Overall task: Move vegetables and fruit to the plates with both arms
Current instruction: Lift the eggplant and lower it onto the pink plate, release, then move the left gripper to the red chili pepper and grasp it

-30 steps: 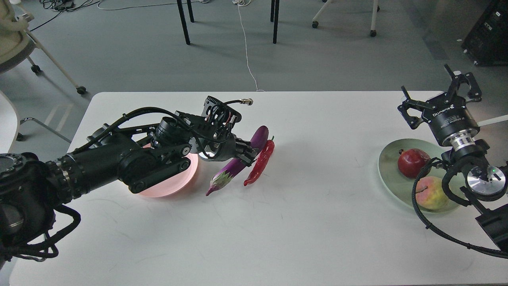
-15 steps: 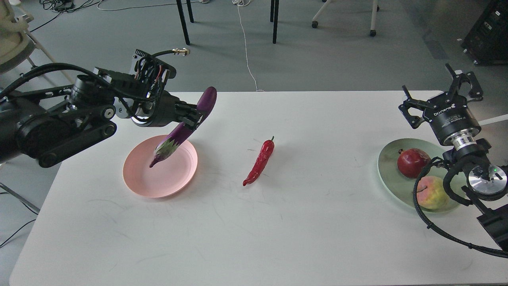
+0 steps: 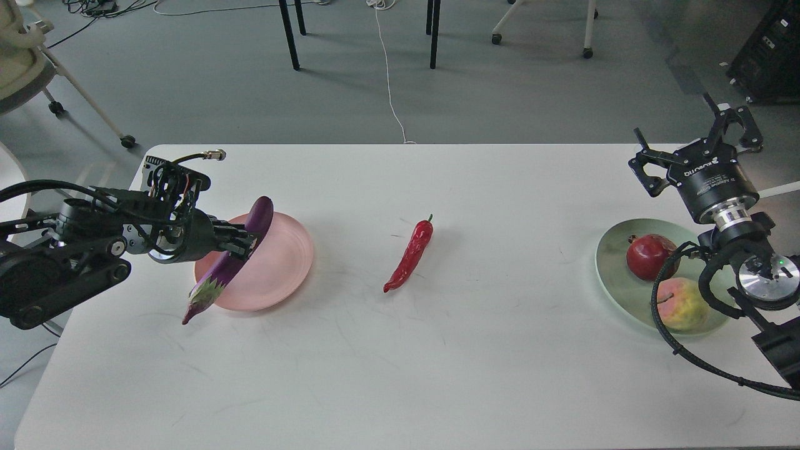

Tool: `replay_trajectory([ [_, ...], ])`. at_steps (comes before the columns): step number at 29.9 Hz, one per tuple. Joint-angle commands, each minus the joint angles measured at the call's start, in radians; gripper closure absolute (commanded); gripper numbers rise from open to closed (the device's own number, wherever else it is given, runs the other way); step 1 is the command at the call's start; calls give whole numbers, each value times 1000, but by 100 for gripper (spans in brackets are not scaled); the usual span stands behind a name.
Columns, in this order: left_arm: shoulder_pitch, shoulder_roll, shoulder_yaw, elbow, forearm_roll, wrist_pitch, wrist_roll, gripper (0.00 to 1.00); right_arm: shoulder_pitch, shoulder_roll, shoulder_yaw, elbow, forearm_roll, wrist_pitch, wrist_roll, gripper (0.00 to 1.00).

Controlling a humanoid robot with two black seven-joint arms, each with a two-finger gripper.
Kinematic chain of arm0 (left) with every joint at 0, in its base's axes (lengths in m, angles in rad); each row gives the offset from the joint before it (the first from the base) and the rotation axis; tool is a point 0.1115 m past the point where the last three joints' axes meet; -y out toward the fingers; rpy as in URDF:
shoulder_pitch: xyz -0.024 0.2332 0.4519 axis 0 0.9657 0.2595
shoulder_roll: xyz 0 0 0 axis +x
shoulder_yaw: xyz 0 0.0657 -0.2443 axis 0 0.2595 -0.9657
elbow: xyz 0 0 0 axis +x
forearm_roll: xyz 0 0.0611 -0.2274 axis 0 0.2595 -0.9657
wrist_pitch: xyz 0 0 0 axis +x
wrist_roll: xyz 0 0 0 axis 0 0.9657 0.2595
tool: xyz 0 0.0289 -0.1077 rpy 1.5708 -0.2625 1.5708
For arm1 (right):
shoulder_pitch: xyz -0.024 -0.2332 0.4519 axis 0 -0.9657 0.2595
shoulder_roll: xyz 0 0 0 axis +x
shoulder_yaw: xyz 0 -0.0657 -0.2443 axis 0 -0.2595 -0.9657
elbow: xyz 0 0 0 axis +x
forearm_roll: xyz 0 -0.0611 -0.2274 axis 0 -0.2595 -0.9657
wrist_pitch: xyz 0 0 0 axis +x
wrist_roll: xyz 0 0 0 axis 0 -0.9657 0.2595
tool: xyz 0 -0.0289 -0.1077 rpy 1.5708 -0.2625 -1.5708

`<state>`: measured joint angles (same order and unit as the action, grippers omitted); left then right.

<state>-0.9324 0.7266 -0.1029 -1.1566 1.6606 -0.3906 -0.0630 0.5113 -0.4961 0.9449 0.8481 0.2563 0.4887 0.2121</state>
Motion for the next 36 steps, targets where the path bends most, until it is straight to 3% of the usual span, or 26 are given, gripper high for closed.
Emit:
replay_trajectory([
  [1,0,-3,-1,3,-4,6,-6,19,1,-1,-2,2,0,0,0,1],
  [10,-22,1,-18,0,-5,4,-23,17,-2,-7,0,5,1,0,0,1],
  [13,-94,-24,-18,-8,-5,3,-32,17,-11,-19,5,8,3,0,1,1],
  [19,-209,-206,-15,-6,-2,3,-26,17,-62,-38,46,55,6,0,1,1],
  [24,-214,-369,0,15,5,1,-17,17,-93,-59,72,91,6,0,9,1],
  [30,-200,-562,3,139,88,1,5,17,-108,-62,77,85,4,0,10,1],
  [36,-197,-615,124,233,97,6,0,20,-113,-68,77,86,4,0,10,1],
])
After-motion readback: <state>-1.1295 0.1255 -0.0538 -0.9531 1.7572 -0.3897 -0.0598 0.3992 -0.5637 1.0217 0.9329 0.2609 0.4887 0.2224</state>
